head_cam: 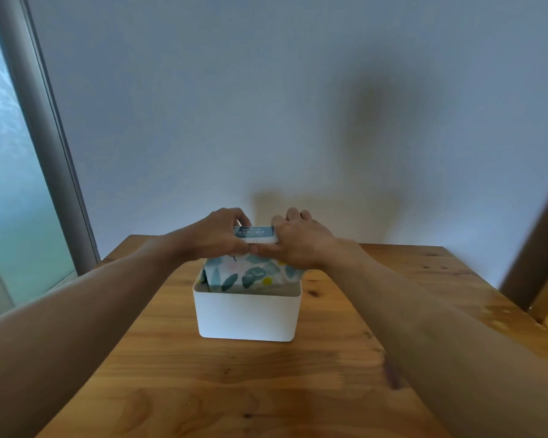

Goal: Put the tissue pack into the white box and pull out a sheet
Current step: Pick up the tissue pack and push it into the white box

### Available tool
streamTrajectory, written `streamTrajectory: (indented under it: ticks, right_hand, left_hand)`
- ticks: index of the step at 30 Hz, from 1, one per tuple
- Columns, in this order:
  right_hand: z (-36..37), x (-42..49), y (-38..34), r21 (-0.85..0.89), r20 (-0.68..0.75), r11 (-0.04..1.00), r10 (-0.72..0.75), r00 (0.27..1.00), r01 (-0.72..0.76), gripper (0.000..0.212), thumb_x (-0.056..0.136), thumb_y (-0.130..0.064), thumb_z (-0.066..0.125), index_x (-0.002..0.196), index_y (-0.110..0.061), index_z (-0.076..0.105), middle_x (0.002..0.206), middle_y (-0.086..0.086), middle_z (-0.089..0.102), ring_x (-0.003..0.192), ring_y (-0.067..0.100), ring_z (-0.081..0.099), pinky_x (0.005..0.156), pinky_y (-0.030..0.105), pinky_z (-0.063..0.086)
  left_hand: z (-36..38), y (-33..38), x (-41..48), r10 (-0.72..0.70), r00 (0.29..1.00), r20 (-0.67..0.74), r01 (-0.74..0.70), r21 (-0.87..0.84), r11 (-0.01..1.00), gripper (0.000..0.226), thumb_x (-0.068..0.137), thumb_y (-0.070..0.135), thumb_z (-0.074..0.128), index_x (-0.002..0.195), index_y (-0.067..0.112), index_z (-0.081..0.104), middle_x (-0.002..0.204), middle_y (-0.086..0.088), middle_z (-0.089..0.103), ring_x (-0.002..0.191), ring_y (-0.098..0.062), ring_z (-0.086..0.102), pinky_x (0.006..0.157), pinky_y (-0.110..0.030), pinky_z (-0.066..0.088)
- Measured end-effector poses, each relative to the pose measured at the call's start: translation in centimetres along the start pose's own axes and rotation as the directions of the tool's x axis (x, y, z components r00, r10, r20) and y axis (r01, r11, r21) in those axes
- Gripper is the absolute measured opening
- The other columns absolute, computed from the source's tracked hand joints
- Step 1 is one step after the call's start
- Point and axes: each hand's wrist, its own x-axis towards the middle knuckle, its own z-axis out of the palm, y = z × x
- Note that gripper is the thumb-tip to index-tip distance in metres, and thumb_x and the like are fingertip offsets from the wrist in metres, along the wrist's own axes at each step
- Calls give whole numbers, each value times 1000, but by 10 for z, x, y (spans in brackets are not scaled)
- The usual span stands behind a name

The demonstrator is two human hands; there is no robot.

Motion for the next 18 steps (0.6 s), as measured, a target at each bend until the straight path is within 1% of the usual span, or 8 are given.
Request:
streamTrajectory:
  ticks: [2, 4, 7, 12, 14, 16, 18]
  right_hand:
    - [-1, 1, 0, 52, -24, 999, 0, 1000, 1, 73, 84, -71, 40, 131, -15, 42, 125, 13, 42, 116, 29, 41, 91, 43, 45]
    - [2, 1, 0, 109, -32, 994, 7, 999, -4, 71, 85, -71, 37, 131, -17, 42, 121, 10, 42, 112, 27, 44, 90, 45, 48]
    - [10, -1, -4, 173, -29, 985, 10, 1000, -4, 68, 87, -69, 35, 131, -18, 40, 119, 9, 42, 108, 26, 48, 90, 46, 50]
    - [21, -3, -7, 249, 17, 968, 22, 1000, -26, 63, 89, -65, 39, 130, -17, 41, 118, 10, 42, 106, 28, 52, 88, 44, 54]
    - [20, -3, -7, 286, 26, 957, 34, 999, -40, 62, 90, -62, 42, 130, -16, 42, 118, 10, 42, 102, 26, 56, 86, 41, 56]
    - [18, -3, -7, 309, 30, 950, 46, 998, -53, 59, 90, -59, 45, 128, -15, 44, 116, 9, 43, 96, 24, 58, 83, 39, 57]
    - [16, 0, -4, 309, 37, 950, 39, 999, -49, 54, 90, -56, 49, 123, -14, 49, 112, 9, 47, 90, 22, 59, 78, 35, 57]
  left_hand:
    - [-8, 5, 1, -6, 1000, -29, 6, -1, 1000, 53, 60, 32, 66, 108, 12, 55, 98, -8, 64, 78, -20, 69, 67, -32, 59]
    - [-13, 8, 2, -11, 999, -46, 12, 17, 1000, 59, 58, 39, 66, 109, 13, 56, 99, -6, 63, 79, -20, 69, 68, -32, 59]
    - [-17, 8, 2, -16, 999, -38, 17, 47, 999, 61, 61, 42, 71, 112, 13, 55, 103, -7, 62, 81, -20, 68, 68, -30, 60]
    - [-12, -1, 1, -18, 1000, -6, 19, 86, 996, 60, 66, 44, 75, 114, 15, 52, 108, -8, 59, 82, -18, 67, 69, -28, 60]
    - [-11, -1, 1, -23, 1000, 3, 22, 106, 994, 62, 63, 49, 73, 112, 18, 51, 110, -7, 55, 89, -18, 63, 72, -28, 59]
    - [-10, 1, 0, -25, 1000, 10, 23, 127, 992, 65, 58, 54, 67, 111, 21, 50, 110, -5, 53, 94, -18, 58, 76, -30, 58]
    - [-8, 1, 1, -21, 1000, 11, 19, 145, 989, 65, 57, 54, 65, 111, 21, 50, 109, -4, 51, 96, -17, 55, 79, -31, 57]
